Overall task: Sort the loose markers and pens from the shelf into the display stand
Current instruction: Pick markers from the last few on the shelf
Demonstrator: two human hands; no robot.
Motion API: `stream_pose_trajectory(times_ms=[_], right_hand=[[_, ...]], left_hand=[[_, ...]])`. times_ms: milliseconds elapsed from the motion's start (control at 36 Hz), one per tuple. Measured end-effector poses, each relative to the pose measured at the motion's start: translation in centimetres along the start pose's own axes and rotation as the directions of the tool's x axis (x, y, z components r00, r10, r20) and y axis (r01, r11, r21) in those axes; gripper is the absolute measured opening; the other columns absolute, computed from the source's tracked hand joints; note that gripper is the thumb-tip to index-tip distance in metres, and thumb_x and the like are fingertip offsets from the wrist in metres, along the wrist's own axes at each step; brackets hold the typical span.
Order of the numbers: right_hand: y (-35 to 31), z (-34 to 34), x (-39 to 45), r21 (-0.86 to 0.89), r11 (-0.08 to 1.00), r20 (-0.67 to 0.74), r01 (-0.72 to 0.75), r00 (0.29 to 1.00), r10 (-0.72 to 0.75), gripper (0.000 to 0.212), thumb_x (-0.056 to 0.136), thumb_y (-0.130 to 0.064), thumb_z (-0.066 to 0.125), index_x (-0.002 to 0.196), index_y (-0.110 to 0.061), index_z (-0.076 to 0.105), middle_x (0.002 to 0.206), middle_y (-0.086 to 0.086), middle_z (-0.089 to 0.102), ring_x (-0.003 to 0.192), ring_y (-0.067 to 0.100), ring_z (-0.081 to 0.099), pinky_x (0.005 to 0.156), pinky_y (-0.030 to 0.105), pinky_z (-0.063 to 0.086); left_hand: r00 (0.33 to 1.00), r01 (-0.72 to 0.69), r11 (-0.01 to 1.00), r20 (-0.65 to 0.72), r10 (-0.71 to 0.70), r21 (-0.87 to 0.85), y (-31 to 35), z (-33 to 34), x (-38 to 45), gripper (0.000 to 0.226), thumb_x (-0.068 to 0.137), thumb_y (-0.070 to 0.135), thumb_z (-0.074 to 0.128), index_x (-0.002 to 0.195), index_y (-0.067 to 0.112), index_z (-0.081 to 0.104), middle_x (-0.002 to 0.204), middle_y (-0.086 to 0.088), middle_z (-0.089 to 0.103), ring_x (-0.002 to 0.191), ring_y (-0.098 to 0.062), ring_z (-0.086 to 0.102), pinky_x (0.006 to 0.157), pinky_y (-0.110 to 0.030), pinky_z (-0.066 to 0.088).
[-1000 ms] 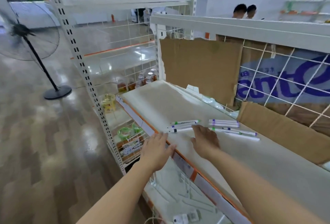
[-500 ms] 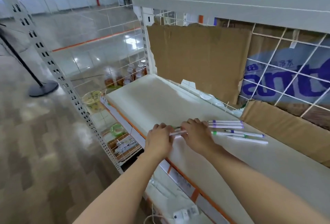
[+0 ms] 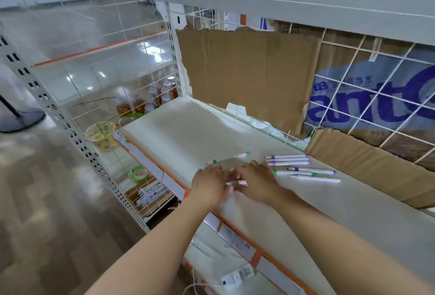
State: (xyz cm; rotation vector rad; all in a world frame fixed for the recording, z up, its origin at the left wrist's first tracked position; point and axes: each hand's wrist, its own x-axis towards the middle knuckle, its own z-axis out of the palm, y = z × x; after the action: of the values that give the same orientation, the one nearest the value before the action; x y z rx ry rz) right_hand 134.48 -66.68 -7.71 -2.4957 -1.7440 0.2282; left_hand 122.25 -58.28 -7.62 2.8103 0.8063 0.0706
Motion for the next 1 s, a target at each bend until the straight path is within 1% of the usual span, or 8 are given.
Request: stream_pose_trajectory(times_ms=[389,472,556,611,667,722,889,1000], right_hand=[[0.9,-2.5,-1.7,0.030,0.999,0.117,-0.037,0.993,0.033,0.027,0.084,-0.028,0.065,0.111,-0.032,0.064,0.110,-0.001,0.066,0.106,0.021,0.058,0.077,0.029,0.038],[2.0,-2.7,-1.7,0.217,0.968,0.142,-0.129,0.985,0.099,0.010,0.079,-0.023,0.069,0.074,-0.027,0.061,0.079,-0.003,0.062,0.080,0.018,0.059,0.058,0.026,0.036],[2.7,-3.7,-2.0,0.561,0.787,0.157,-0.256,0.967,0.202,0.028,0.080,-0.011,0.071,0.061,-0.021,0.052,0.059,-0.002,0.051,0.057,0.011,0.050,0.048,0.017,0.034],[2.9,-4.4,-2.6,0.804,0.525,0.167,-0.279,0.953,0.251,0.017,0.083,-0.003,0.068,0.071,-0.012,0.060,0.060,0.001,0.054,0.055,0.010,0.050,0.051,0.015,0.040],[2.6,-4.6,-3.2,0.929,0.278,0.170,-0.243,0.950,0.262,0.013,0.086,0.003,0.063,0.078,-0.008,0.064,0.063,0.002,0.054,0.056,0.010,0.049,0.052,0.017,0.042],[1.7,-4.5,-3.8,0.963,0.186,0.146,-0.197,0.954,0.261,0.017,0.087,0.007,0.058,0.078,-0.006,0.063,0.063,0.003,0.052,0.056,0.009,0.046,0.051,0.016,0.039],[0.3,-3.9,-5.2,0.907,0.393,-0.080,-0.151,0.855,0.513,0.019,0.090,-0.004,0.058,0.071,-0.009,0.059,0.062,0.000,0.051,0.060,0.013,0.046,0.054,0.017,0.036],[1.0,-3.6,-7.1,0.798,0.578,-0.284,-0.169,0.742,0.608,0.024,0.091,-0.010,0.058,0.069,-0.014,0.050,0.065,0.002,0.054,0.067,0.024,0.053,0.064,0.033,0.041]], left_hand=[[0.990,-0.024,0.999,0.142,0.018,0.043,0.5,-1.1,0.2,0.021,0.094,0.033,0.051,0.105,0.019,0.061,0.105,-0.004,0.062,0.099,-0.025,0.060,0.070,-0.027,0.041],[0.993,-0.011,0.999,0.119,0.016,-0.044,0.3,-1.0,0.1,0.015,0.094,0.033,0.052,0.089,0.021,0.058,0.084,0.001,0.055,0.089,-0.023,0.059,0.062,-0.025,0.036],[0.997,0.032,0.976,0.078,-0.015,-0.216,0.2,-0.8,0.0,0.022,0.092,0.031,0.054,0.072,0.024,0.047,0.066,0.005,0.045,0.074,-0.018,0.051,0.057,-0.025,0.030],[0.997,0.068,0.928,0.059,-0.050,-0.366,0.3,-0.7,0.1,0.029,0.090,0.031,0.058,0.065,0.020,0.048,0.059,0.004,0.043,0.064,-0.016,0.045,0.054,-0.027,0.028],[0.997,0.079,0.864,0.027,-0.076,-0.497,0.6,-0.7,0.3,0.032,0.088,0.029,0.061,0.061,0.015,0.051,0.053,0.003,0.043,0.056,-0.017,0.043,0.054,-0.028,0.028],[0.995,0.077,0.802,0.000,-0.096,-0.593,1.3,-0.9,0.2,0.037,0.088,0.026,0.061,0.054,0.018,0.050,0.047,0.003,0.042,0.048,-0.013,0.039,0.051,-0.029,0.027],[0.994,0.027,0.665,-0.052,-0.098,-0.747,3.3,-1.1,-0.3,0.036,0.090,0.022,0.061,0.056,0.017,0.053,0.041,0.007,0.041,0.044,-0.006,0.035,0.046,-0.021,0.022],[0.981,-0.048,0.642,-0.158,-0.115,-0.765,3.6,-1.0,-0.7,0.038,0.091,0.026,0.060,0.061,0.004,0.053,0.063,-0.006,0.037,0.054,-0.014,0.036,0.049,-0.020,0.024]])
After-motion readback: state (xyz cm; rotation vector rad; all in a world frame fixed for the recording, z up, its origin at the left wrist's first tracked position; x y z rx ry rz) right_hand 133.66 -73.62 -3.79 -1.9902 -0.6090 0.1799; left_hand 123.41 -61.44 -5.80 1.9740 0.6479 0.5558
